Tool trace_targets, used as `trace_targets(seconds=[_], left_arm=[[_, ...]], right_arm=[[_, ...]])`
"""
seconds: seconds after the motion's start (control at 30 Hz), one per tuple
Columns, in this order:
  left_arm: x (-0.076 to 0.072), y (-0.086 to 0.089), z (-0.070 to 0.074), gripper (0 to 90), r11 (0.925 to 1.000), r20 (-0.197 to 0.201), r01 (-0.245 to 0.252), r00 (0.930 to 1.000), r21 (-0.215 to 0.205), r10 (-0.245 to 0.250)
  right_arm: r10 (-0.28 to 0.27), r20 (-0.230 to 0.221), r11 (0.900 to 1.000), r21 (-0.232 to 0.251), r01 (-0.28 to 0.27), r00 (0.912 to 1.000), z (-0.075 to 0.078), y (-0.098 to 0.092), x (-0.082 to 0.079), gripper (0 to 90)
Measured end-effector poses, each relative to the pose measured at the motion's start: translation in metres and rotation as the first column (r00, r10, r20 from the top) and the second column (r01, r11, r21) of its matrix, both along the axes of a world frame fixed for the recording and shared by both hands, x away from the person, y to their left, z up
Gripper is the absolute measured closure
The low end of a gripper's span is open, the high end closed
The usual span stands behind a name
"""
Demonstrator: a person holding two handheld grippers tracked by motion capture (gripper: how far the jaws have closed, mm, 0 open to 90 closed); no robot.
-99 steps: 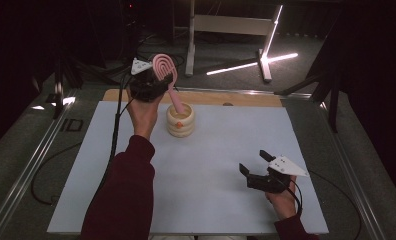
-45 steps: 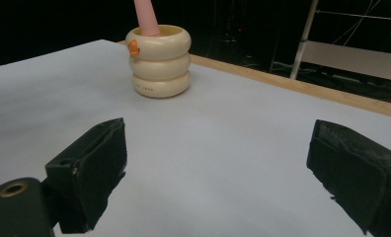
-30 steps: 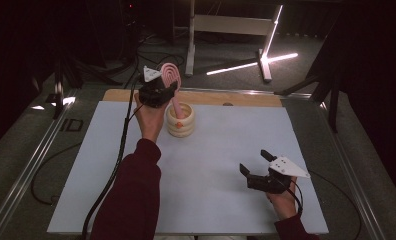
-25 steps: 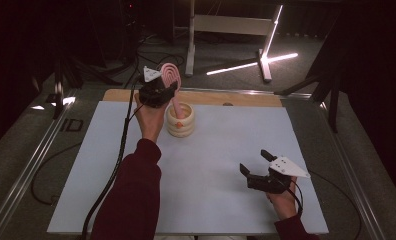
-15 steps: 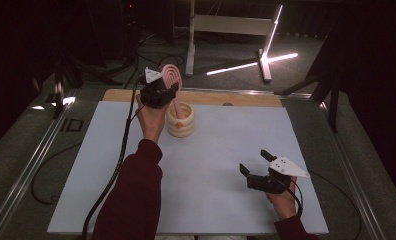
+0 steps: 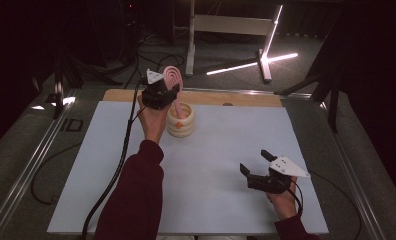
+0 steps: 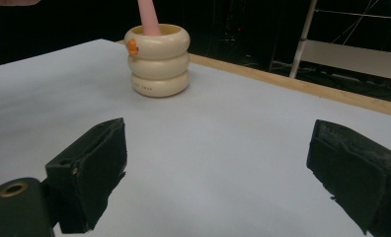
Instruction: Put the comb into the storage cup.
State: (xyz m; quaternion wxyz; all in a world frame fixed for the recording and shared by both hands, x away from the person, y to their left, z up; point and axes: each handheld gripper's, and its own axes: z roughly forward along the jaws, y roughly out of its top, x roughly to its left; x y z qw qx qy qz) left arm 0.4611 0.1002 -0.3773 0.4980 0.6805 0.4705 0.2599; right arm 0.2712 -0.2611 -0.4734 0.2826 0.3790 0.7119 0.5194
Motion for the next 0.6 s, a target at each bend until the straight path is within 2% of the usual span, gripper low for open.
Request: trace_targets(seconds=[0.6], left_arm=[[0.0014,-0.0043,-0.007,63.5,0.9999,-0.012,0.0,0.9999,0.013,0.001]], right_arm=[[-0.008,0.001,1.0,0.001,0.008,1.0,0.0002,-0.0008,-0.0001,8.7]])
